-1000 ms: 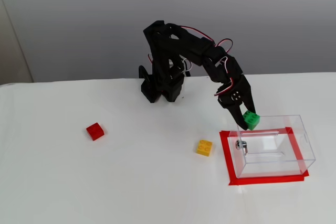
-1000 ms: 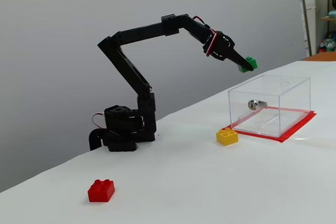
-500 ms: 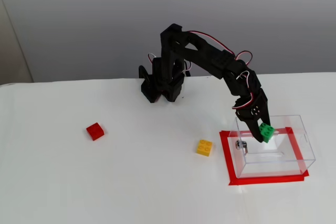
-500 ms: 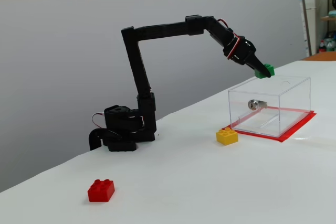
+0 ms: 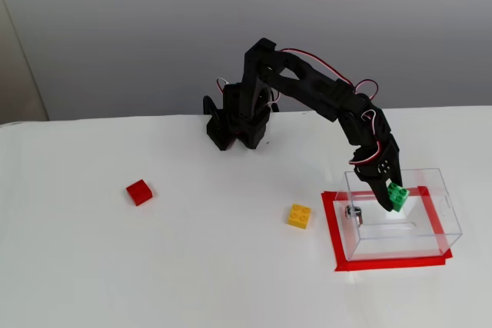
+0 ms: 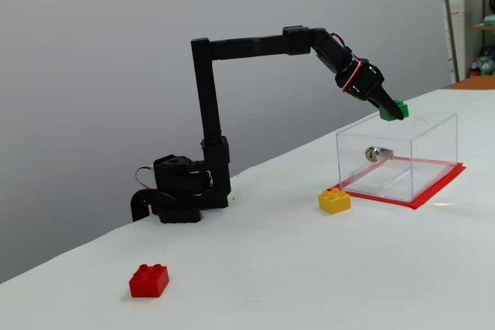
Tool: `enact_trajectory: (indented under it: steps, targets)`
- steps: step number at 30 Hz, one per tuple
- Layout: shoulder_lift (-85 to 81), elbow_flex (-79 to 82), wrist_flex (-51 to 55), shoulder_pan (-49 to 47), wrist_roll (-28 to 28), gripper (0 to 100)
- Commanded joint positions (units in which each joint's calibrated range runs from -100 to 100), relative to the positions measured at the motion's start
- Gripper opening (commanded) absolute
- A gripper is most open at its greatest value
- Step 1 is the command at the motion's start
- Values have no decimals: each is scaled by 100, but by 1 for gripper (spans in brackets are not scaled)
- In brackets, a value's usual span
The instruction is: Pick the green lego brick and place it into the transparent box
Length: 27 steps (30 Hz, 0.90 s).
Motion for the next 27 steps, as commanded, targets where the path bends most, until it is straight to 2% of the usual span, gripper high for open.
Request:
enact_trajectory:
  steps: [1,3,6,17,19,24,27]
  targets:
    - [-42,-208,13,11,-22,28]
    - [-42,-208,-22,26,-22,34]
    - [-42,-226,-48,41,-22,36]
    - [-59,-217,13,71,14,36]
    - [-68,-208,21,71,14,32]
    - [-144,-280,30,100,30,13]
    - [-144,-289,30,159,30,5]
